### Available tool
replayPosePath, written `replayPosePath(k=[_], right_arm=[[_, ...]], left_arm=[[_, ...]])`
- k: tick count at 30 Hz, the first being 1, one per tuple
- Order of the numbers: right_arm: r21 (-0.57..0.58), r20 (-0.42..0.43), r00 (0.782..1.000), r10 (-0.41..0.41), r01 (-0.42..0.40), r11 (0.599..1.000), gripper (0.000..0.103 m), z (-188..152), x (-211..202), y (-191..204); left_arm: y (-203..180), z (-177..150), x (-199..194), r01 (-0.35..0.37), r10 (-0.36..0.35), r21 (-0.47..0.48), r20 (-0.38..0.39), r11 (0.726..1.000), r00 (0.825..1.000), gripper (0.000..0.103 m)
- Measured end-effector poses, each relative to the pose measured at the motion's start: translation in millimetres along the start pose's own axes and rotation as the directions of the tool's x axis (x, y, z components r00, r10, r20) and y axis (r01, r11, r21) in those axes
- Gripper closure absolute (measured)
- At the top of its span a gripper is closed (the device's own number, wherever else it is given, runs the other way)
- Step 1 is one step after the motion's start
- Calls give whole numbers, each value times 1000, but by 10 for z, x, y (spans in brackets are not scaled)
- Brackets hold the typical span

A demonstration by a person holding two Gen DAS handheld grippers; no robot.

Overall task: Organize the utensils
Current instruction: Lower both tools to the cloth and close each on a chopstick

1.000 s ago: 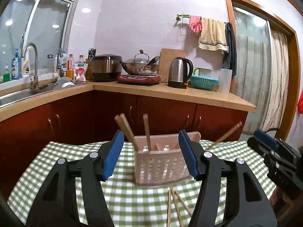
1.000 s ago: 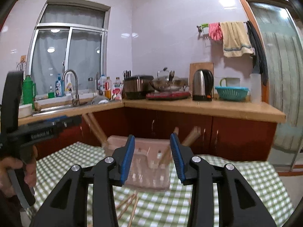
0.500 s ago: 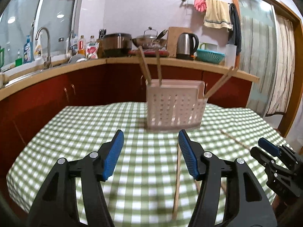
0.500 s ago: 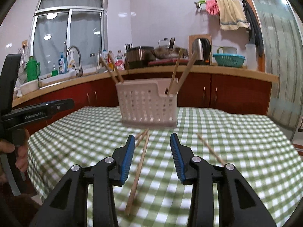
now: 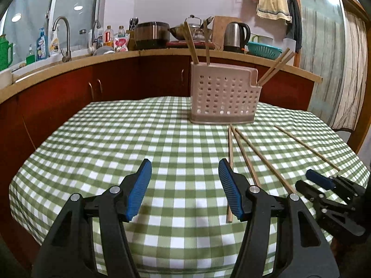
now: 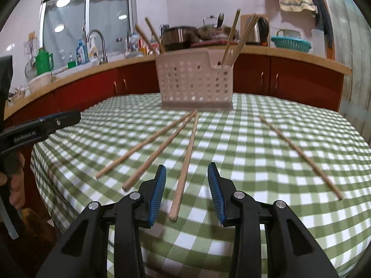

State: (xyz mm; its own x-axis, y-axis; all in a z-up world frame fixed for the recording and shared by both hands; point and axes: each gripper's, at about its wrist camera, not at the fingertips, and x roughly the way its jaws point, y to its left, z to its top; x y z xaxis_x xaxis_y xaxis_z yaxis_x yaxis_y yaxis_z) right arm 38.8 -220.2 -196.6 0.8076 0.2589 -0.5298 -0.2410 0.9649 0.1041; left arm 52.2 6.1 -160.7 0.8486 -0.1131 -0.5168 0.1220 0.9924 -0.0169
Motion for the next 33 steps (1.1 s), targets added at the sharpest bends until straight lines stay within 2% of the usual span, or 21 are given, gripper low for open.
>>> replayPosePath(k=[5, 9, 12, 18, 23, 26, 28, 29, 31, 33], right_arm=[[0, -75, 997, 6, -6, 1000, 82, -50, 155, 14], [-8, -87, 996, 20, -20, 1000, 96, -68, 154, 28], [7, -80, 997, 13, -12, 1000, 96, -65, 127, -20], [37, -48, 998, -42, 44, 998, 96, -51, 13, -220], [60, -28, 997, -73, 75, 995, 96, -42, -60, -371], [74, -23, 996, -81, 82, 994, 96, -50, -77, -441], [81, -22, 997, -78, 79, 994, 96, -57, -78, -470], [81, -21, 997, -76, 78, 994, 96, -59, -75, -474], [83, -20, 997, -72, 74, 994, 96, -61, -72, -479], [85, -19, 997, -69, 70, 994, 96, -65, -71, -483]], left_arm=[[-29, -70, 63, 12, -12, -2, -27, 1000, 1000, 45], [-75, -113, 122, 33, -33, -7, -49, 999, 998, 45], [-121, -149, 169, 54, -54, -10, -67, 999, 996, 47], [-251, -223, 273, 95, -94, 6, -105, 995, 990, 58], [-353, -309, 348, 125, -120, 25, -140, 992, 983, 61], [-386, -360, 414, 138, -131, 28, -167, 990, 977, 71], [-393, -400, 462, 149, -142, 23, -188, 989, 972, 84], [-400, -410, 465, 147, -140, 27, -185, 989, 973, 85], [-420, -421, 469, 158, -149, 40, -181, 987, 972, 96], [-431, -426, 466, 169, -158, 49, -176, 984, 972, 97]])
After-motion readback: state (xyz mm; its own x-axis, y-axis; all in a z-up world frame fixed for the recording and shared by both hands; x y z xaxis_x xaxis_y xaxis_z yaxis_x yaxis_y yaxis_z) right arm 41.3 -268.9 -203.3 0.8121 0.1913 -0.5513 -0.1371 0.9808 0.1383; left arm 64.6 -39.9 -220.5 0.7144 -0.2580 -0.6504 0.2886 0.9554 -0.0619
